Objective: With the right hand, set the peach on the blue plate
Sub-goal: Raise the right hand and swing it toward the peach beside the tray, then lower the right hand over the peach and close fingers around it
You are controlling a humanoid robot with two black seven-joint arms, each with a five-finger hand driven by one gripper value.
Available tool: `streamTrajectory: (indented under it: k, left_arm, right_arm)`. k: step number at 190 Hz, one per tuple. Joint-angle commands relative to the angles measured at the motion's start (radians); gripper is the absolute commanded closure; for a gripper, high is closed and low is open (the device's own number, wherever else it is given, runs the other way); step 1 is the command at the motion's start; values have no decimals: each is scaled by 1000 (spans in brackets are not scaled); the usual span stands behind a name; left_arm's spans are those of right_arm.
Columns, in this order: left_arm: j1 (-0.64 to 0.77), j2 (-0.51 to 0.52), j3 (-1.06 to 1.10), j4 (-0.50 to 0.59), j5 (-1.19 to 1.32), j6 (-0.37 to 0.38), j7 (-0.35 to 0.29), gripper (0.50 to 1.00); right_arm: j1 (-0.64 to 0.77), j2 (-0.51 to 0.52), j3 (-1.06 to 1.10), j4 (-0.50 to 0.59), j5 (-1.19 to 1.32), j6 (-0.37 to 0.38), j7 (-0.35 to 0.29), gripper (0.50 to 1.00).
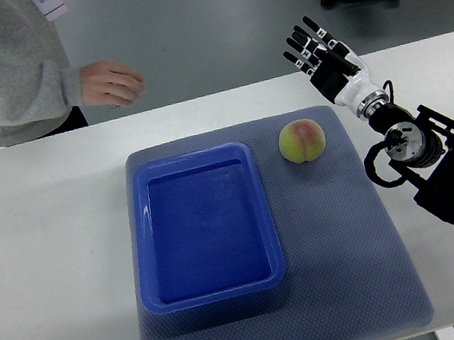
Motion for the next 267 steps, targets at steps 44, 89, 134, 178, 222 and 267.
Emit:
streamTrajectory:
  k: [44, 89, 134, 178, 222, 267]
  left_arm:
    - [0, 0, 0, -3, 0, -1, -1, 500]
    - [0, 0, 0, -3, 0, -1, -1, 500]
    - [0, 0, 0, -2, 0, -1, -1, 500]
    - [0, 0, 0, -3, 0, -1, -1, 500]
    - [0, 0, 0, -5, 0, -1, -1, 500]
    - [-2, 0, 0, -9, 2, -3, -1, 500]
  right_arm:
    - [0, -1, -2, 0, 0, 0, 0, 570]
    - [3, -2, 2, 1, 0, -2, 0, 570]
    - [60, -30, -103, 12, -101, 9, -8, 570]
    - [207, -157, -302, 14, -322, 51, -15, 570]
    - [456, -313, -661, 72, -646, 190, -83, 570]
    - [641, -401, -887, 202, -709, 283, -308, 570]
